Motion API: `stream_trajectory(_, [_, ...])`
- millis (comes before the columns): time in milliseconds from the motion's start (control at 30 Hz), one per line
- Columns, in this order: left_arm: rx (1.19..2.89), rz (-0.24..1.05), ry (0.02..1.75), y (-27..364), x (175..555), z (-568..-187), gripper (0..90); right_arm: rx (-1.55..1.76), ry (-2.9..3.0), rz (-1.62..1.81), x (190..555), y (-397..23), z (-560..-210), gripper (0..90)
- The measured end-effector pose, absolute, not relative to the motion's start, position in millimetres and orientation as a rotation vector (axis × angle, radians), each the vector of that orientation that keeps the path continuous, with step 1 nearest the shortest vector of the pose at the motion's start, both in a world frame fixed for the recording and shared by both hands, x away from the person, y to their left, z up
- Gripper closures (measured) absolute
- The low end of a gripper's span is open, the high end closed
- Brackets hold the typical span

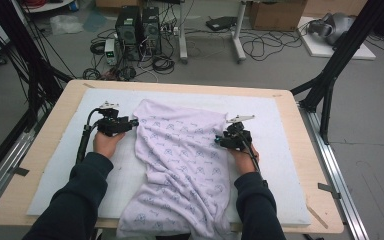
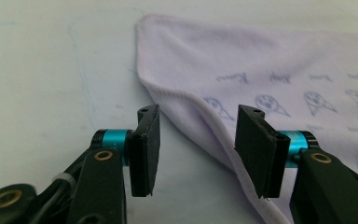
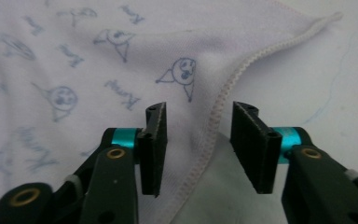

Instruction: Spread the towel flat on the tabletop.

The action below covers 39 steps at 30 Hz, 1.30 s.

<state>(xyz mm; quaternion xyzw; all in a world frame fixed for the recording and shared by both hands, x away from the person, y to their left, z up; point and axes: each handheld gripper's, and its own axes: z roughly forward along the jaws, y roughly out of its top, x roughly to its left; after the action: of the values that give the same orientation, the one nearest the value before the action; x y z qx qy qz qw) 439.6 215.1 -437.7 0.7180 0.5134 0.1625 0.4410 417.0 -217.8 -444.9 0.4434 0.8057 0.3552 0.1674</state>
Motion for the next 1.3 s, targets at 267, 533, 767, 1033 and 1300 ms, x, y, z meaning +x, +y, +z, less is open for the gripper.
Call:
stream_trajectory(267, [1.817, 0.327, 1.209, 199, 433, -434, 46.4, 1.153, 2.151, 0.738, 450, -213, -440, 87.7])
stream_trajectory(533, [1.899, 0.305, 1.206, 184, 432, -444, 45.9, 1.341, 2.034, 0.843, 453, -231, -429, 55.8])
stream_trajectory(767, [2.05, 0.479, 1.096, 165, 423, -446, 54.9, 1.357, 2.131, 1.003, 414, -249, -418, 37.0])
stream_trajectory(1033, [1.99, 0.454, 1.169, 176, 430, -446, 87.6, 1.379, 2.192, 1.053, 387, -259, -428, 42.4])
stream_trajectory(1300, [1.947, 0.423, 1.216, 189, 435, -446, 87.7, 1.205, 2.332, 1.011, 388, -236, -443, 83.4])
